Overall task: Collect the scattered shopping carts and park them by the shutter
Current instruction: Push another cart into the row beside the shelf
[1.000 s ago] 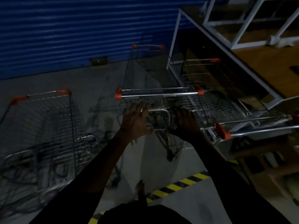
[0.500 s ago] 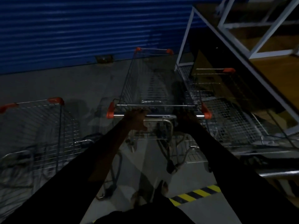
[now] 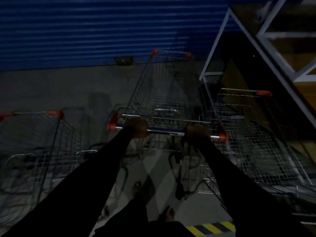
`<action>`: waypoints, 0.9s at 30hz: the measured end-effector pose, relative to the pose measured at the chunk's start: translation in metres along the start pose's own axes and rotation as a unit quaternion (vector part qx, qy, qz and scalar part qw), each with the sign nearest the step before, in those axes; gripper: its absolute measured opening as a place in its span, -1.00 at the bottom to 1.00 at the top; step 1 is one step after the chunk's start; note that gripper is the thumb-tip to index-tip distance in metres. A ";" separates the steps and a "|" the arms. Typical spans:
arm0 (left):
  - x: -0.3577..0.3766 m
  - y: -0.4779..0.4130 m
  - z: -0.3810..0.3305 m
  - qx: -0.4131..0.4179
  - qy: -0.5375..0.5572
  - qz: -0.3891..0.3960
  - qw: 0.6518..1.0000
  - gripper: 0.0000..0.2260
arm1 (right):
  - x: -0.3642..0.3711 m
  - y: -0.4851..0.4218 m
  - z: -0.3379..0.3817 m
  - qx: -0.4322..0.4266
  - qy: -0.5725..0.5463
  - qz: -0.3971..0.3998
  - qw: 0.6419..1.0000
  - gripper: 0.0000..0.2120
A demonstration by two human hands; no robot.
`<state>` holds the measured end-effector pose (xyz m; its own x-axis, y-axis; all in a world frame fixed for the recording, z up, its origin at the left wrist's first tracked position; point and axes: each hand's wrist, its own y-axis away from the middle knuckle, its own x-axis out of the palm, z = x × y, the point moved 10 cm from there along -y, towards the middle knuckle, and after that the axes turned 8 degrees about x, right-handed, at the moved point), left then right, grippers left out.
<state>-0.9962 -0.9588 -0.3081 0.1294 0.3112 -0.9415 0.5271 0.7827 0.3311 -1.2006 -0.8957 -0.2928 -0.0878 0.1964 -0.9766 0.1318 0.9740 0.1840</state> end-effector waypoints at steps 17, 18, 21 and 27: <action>-0.042 -0.106 0.101 0.014 0.023 -0.024 0.999 -0.66 | -0.031 -0.144 0.026 0.041 0.029 -0.136 0.989 -0.79; -0.042 -0.105 0.108 0.012 0.023 -0.028 0.999 -0.66 | -0.035 -0.146 0.033 0.031 0.044 -0.167 0.984 -0.77; -0.040 -0.100 0.122 0.009 0.011 -0.021 1.000 -0.65 | -0.048 -0.153 0.052 0.028 0.043 -0.169 0.984 -0.77; -0.036 -0.069 0.148 -0.030 -0.001 -0.006 1.000 -0.66 | -0.048 -0.140 0.092 -0.017 0.004 -0.187 0.982 -0.65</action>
<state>-0.9128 -1.1036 -0.3061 0.1248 0.3000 -0.9457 0.4770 0.8177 0.3223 -1.1243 -1.0523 -0.2819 -0.1315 -0.1748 -0.9758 0.0554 0.9815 -0.1832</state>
